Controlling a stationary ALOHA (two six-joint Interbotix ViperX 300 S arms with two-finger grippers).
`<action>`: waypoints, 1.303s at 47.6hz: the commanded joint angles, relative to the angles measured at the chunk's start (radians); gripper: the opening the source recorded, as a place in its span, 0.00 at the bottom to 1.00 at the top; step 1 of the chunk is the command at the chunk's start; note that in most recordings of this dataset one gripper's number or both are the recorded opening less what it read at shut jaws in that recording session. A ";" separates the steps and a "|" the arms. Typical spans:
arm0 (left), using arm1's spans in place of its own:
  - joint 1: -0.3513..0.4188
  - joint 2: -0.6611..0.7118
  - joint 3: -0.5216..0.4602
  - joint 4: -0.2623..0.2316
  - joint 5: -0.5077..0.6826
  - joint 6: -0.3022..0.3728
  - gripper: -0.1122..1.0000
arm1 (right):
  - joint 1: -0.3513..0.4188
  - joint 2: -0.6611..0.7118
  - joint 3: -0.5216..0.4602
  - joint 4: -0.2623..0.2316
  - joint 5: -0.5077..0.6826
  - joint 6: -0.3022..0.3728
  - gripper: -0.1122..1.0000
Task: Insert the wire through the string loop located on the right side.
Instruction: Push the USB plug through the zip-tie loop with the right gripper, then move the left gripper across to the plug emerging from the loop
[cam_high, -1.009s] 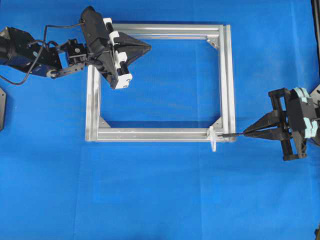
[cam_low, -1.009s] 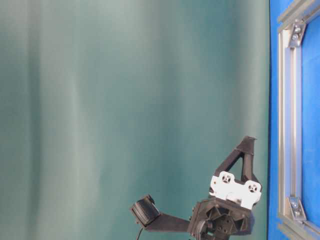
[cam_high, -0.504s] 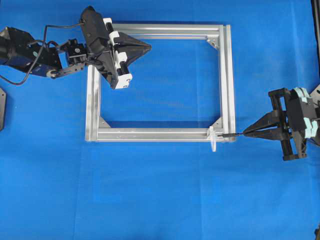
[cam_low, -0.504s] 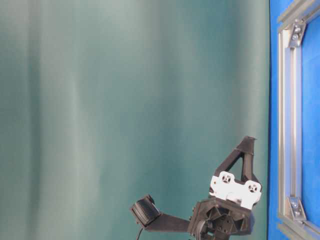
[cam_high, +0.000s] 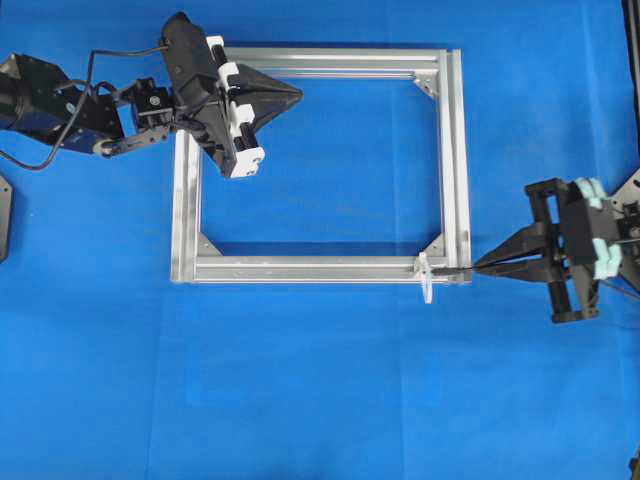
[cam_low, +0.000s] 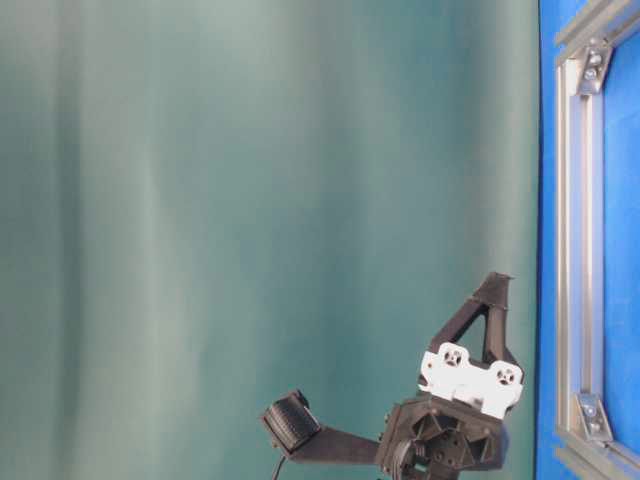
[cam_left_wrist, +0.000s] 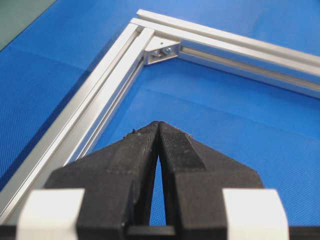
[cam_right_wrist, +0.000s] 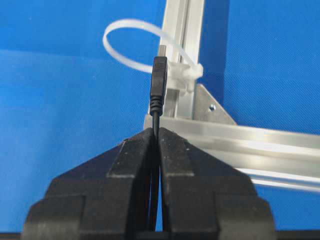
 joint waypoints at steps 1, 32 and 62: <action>0.000 -0.032 -0.018 0.003 -0.006 0.002 0.10 | -0.002 0.041 -0.040 0.003 -0.038 0.000 0.07; -0.005 -0.032 -0.014 0.003 -0.008 -0.002 0.10 | -0.009 0.196 -0.164 0.006 -0.071 0.000 0.07; -0.324 -0.032 0.009 0.005 -0.005 -0.112 0.10 | -0.011 0.196 -0.164 0.008 -0.071 0.000 0.07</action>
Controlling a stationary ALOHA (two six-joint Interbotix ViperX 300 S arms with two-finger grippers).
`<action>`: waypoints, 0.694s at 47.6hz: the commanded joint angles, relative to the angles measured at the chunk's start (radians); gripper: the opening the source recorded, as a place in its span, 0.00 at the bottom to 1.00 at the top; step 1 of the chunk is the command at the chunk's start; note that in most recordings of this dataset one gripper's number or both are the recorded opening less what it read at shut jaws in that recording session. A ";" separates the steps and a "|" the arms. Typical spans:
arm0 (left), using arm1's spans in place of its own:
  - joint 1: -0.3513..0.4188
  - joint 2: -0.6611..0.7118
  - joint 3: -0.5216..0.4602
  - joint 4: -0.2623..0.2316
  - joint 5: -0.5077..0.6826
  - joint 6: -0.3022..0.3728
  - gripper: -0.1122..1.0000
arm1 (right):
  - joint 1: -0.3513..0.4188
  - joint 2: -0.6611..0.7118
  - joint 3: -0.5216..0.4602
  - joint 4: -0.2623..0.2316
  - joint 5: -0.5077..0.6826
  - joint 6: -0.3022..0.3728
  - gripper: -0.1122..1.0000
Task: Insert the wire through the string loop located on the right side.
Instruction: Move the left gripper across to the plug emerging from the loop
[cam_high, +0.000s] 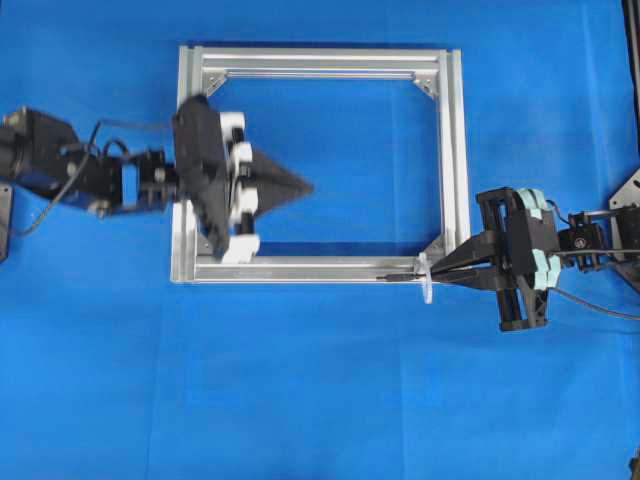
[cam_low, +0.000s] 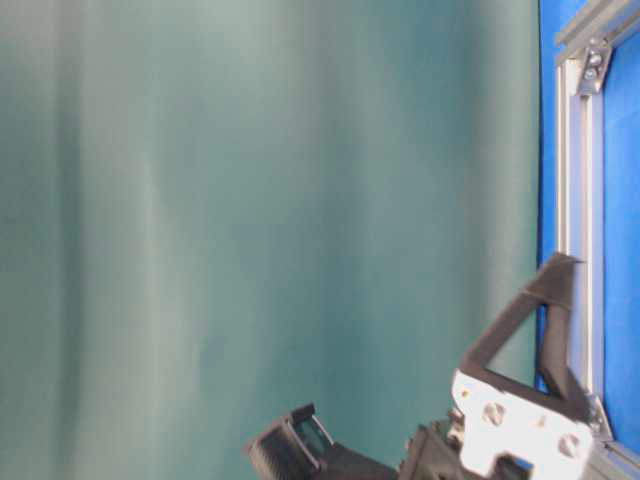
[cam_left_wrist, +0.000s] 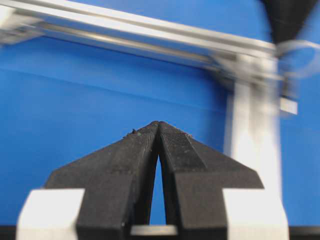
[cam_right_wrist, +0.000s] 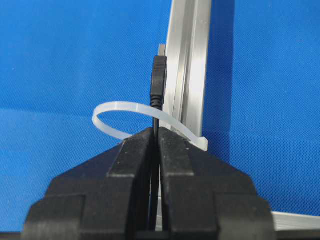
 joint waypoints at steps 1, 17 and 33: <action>-0.060 -0.031 -0.008 0.003 -0.006 -0.021 0.10 | -0.002 -0.006 -0.015 0.003 -0.011 -0.002 0.07; -0.164 -0.031 -0.014 0.002 -0.005 -0.031 0.10 | -0.002 -0.006 -0.015 0.003 -0.009 -0.002 0.07; -0.155 -0.009 -0.077 0.002 0.012 -0.029 0.10 | -0.002 -0.006 -0.015 0.003 -0.009 -0.002 0.07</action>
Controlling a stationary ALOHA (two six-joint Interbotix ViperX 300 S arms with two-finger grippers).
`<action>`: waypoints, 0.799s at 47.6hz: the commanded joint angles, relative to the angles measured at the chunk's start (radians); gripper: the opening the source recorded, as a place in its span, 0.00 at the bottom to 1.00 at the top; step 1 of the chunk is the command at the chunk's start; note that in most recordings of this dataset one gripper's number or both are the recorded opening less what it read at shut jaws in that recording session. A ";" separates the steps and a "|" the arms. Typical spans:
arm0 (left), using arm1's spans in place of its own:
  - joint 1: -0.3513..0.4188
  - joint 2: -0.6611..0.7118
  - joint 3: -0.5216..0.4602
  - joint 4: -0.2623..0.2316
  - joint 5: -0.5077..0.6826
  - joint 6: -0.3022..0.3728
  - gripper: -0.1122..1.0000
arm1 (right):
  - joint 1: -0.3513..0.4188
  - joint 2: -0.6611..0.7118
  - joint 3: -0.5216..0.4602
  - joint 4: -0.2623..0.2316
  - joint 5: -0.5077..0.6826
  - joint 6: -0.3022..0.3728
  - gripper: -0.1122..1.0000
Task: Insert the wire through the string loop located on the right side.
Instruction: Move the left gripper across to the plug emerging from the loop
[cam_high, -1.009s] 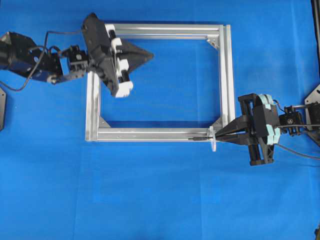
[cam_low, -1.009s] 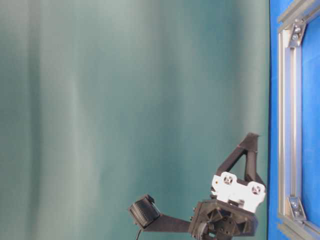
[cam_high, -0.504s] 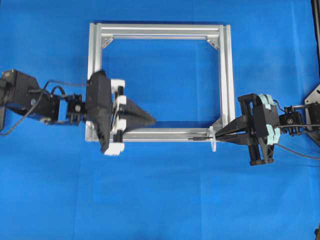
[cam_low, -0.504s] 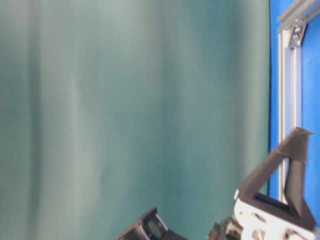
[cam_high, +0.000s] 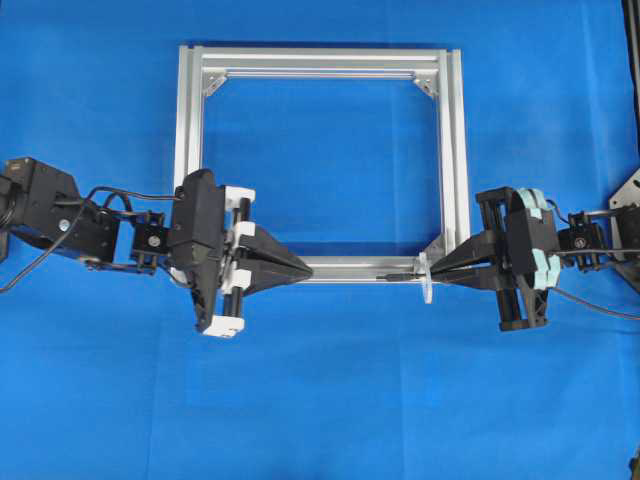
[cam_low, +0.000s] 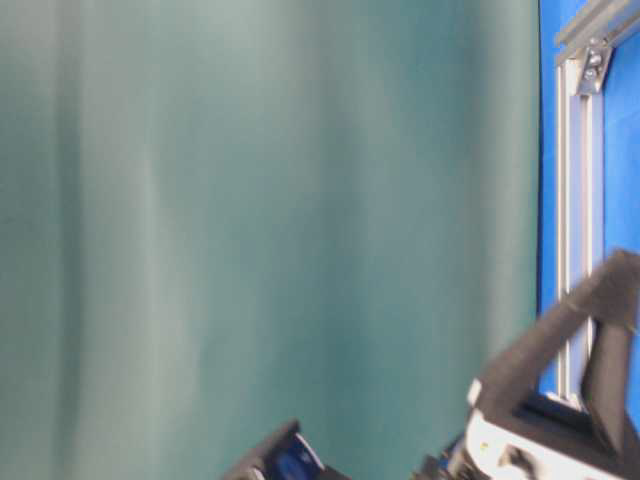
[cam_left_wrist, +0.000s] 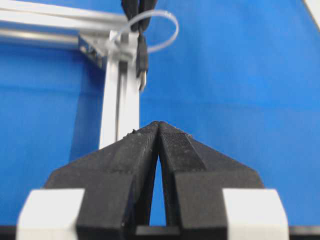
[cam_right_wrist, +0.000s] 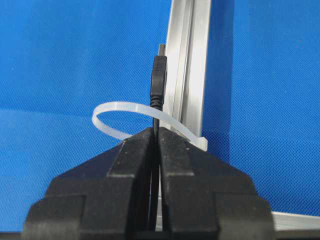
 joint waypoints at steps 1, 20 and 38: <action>0.012 -0.003 -0.058 0.002 0.011 0.002 0.10 | -0.003 -0.006 -0.015 0.003 -0.009 0.000 0.07; 0.052 0.112 -0.353 0.002 0.265 0.006 0.10 | -0.003 -0.006 -0.015 0.003 -0.008 0.000 0.07; 0.051 0.149 -0.436 0.003 0.334 0.009 0.10 | -0.002 -0.006 -0.015 0.003 -0.008 0.000 0.07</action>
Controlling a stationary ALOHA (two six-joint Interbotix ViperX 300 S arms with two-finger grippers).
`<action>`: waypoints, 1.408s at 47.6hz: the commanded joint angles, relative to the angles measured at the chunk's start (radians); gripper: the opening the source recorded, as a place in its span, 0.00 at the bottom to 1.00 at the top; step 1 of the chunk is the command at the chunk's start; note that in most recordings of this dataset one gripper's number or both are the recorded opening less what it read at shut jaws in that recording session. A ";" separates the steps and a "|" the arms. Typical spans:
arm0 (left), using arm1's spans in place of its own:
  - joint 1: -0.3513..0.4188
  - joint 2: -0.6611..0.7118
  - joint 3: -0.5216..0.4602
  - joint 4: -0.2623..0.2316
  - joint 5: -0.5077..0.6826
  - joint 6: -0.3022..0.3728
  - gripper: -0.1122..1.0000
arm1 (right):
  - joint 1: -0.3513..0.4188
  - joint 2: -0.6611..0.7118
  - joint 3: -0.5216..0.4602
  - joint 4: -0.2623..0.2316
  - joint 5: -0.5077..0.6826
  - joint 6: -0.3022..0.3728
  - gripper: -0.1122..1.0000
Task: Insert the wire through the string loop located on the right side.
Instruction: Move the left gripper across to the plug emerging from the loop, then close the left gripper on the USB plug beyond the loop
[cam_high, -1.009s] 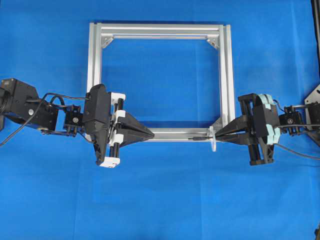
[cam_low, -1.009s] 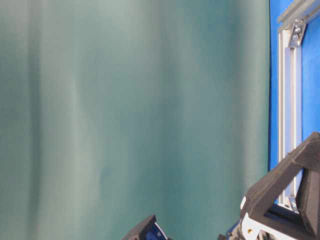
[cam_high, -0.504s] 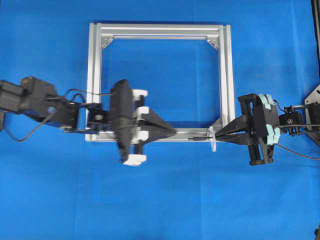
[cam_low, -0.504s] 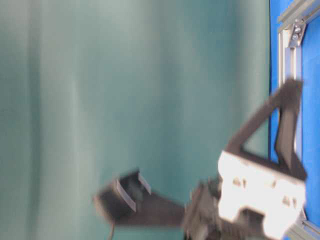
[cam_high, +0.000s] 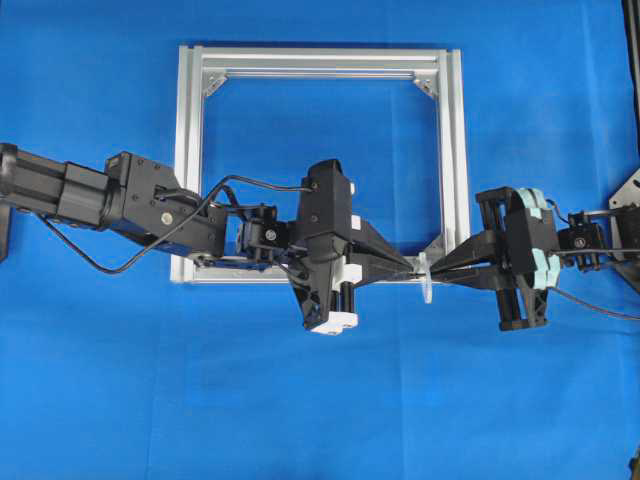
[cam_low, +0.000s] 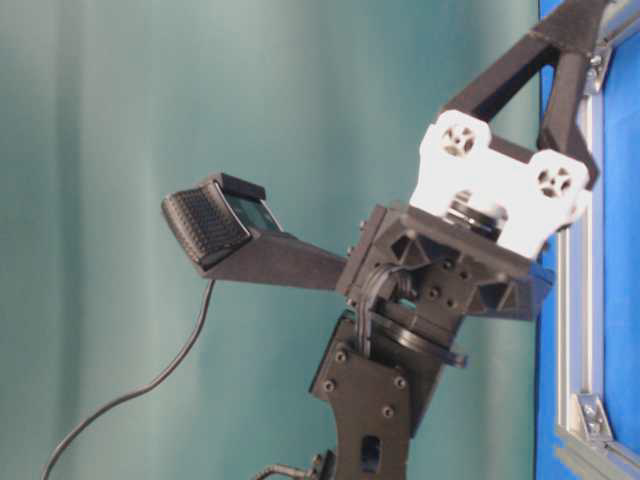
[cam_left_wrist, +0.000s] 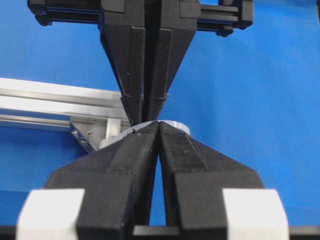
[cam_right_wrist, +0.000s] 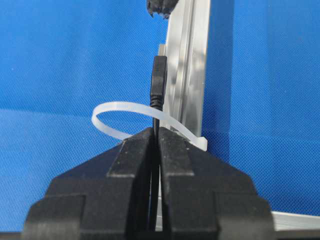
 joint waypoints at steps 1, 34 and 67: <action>-0.002 -0.017 -0.018 0.003 -0.005 0.002 0.10 | -0.003 -0.006 -0.014 0.003 -0.008 -0.002 0.07; -0.009 0.021 -0.018 0.002 -0.003 0.003 0.86 | -0.002 -0.006 -0.014 0.002 -0.011 -0.002 0.07; -0.003 0.106 -0.044 0.002 -0.003 0.003 0.86 | -0.002 -0.006 -0.014 0.002 -0.009 -0.002 0.07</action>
